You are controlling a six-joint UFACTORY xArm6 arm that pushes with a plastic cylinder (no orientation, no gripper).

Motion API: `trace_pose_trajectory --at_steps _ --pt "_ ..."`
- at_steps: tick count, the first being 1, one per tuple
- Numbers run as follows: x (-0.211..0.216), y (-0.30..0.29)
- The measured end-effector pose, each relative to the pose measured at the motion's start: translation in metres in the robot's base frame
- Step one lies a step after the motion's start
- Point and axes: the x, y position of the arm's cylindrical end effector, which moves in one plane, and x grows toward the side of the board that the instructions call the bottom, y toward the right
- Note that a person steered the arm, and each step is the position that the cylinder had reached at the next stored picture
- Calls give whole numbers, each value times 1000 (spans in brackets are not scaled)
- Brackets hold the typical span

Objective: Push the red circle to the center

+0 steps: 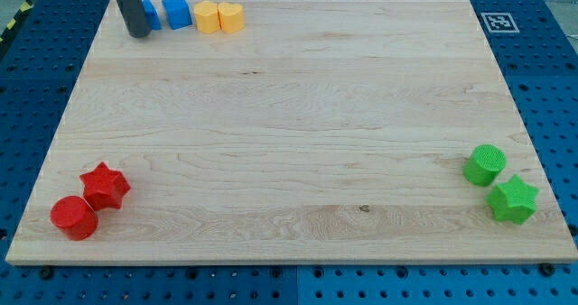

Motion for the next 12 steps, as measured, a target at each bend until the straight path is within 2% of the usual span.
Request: trace_pose_trajectory --at_steps 1,2,3,4,5,6,7,9,10,12 --pt "20 -13" --pt "92 -65" --pt "143 -73" --pt "248 -73" --pt "329 -72" --pt "331 -72" --pt "328 -48" --pt "324 72" --pt "314 103" --pt "317 97"
